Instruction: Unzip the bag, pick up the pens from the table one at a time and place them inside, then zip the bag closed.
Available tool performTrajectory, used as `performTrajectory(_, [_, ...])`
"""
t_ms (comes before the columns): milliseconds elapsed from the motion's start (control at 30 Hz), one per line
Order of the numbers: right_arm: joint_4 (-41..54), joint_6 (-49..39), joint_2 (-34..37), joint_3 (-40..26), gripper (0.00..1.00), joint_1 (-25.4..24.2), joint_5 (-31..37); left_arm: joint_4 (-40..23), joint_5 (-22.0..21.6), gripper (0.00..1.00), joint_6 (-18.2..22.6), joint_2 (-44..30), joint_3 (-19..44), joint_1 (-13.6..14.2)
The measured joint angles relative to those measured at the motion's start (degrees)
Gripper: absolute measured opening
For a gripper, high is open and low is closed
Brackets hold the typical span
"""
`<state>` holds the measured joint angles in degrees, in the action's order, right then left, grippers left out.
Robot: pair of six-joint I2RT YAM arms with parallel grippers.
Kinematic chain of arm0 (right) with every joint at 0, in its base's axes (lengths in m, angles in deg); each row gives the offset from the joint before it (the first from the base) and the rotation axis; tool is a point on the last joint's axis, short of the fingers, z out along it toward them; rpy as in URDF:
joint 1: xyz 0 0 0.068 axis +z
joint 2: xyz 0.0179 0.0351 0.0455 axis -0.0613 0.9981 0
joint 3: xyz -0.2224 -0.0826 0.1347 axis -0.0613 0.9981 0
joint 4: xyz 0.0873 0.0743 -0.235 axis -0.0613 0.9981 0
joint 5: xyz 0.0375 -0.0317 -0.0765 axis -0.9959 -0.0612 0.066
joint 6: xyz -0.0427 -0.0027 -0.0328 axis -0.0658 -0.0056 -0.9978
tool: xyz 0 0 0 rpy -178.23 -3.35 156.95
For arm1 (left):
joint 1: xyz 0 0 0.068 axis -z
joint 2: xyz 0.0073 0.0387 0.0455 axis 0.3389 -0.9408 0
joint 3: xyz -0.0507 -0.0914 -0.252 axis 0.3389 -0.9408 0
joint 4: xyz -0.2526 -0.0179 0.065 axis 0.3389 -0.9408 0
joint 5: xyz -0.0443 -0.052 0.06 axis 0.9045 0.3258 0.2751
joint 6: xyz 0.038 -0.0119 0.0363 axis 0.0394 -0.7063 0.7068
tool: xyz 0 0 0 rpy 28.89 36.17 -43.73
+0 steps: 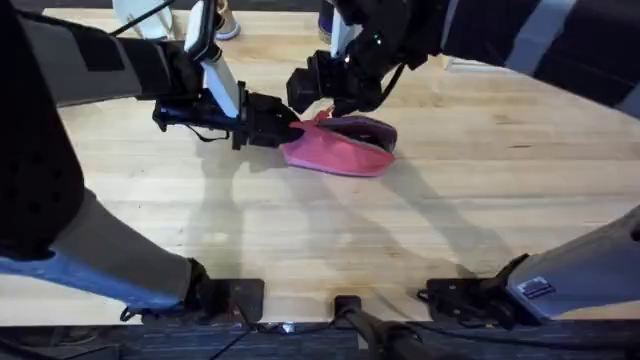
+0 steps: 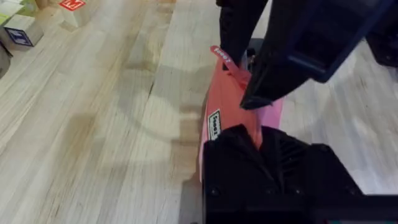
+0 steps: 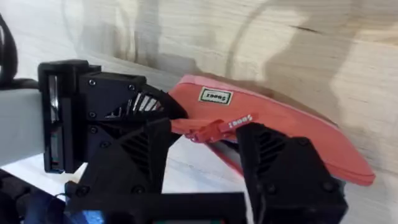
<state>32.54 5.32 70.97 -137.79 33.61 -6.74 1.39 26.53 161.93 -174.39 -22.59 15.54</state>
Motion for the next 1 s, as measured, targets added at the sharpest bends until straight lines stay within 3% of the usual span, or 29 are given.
performTrajectory(200, [0.03, -0.12, 0.0, 0.0, 0.614, 0.16, 0.01, 0.0, 0.0, 0.043, 0.0, 0.0, 0.0, 0.0])
performTrajectory(467, [0.31, -0.11, 0.02, 0.02, 0.467, 0.22, 0.01, -0.01, 0.0, 0.043, 0.0, 0.0, 0.0, 0.0])
performTrajectory(567, [0.31, -0.09, 0.01, 0.01, 0.332, 0.22, 0.03, -0.01, 0.0, 0.043, 0.0, 0.0, 0.0, 0.0])
performTrajectory(600, [0.31, -0.18, 0.02, 0.0, 0.244, 0.22, 0.07, -0.01, 0.0, 0.043, 0.0, 0.0, 0.0, 0.0])
performTrajectory(633, [0.31, -0.01, 0.02, 0.0, 0.09, 0.22, 0.04, -0.01, 0.0, 0.043, 0.0, 0.0, 0.0, 0.0])
performTrajectory(667, [0.31, 0.06, 0.01, 0.01, 0.05, 0.22, 0.02, -0.01, 0.0, 0.043, 0.0, 0.0, 0.0, 0.0])
performTrajectory(1000, [-0.13, -0.15, 0.01, 0.01, 0.031, 0.12, 0.02, 0.01, 0.0, 0.042, 0.0, 0.0, 0.0, 0.0])
